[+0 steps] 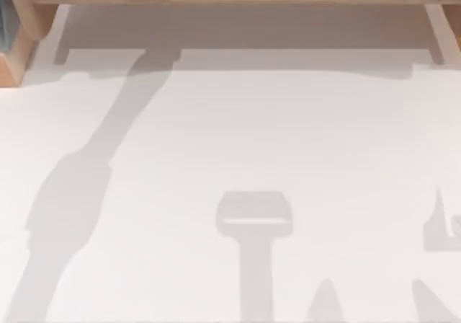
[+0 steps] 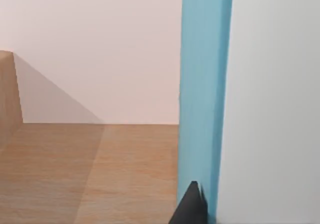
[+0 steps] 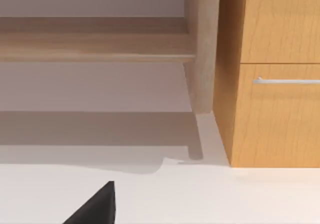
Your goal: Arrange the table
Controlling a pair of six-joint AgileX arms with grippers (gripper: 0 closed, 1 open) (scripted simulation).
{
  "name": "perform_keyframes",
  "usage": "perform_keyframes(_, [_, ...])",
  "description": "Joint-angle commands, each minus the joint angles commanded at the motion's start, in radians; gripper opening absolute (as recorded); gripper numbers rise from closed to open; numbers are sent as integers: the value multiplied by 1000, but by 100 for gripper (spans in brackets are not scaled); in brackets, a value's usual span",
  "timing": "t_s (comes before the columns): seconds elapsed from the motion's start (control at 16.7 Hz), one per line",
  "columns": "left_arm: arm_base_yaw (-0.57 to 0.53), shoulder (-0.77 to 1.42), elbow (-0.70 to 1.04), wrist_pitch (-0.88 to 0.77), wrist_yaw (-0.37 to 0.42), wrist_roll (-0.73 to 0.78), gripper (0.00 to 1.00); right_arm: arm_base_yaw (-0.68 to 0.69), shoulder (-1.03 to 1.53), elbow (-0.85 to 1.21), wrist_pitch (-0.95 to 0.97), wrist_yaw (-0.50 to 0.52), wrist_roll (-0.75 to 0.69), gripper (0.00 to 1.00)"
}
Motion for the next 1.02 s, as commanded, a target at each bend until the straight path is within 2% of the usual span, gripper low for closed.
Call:
perform_keyframes(0.48, [-5, -5, -3, 0, 0, 1, 0, 0, 0, 0, 0, 0, 0, 100])
perform_keyframes(1.02, [-39, -144, -128, -13, -38, 3, 0, 0, 0, 0, 0, 0, 0, 100])
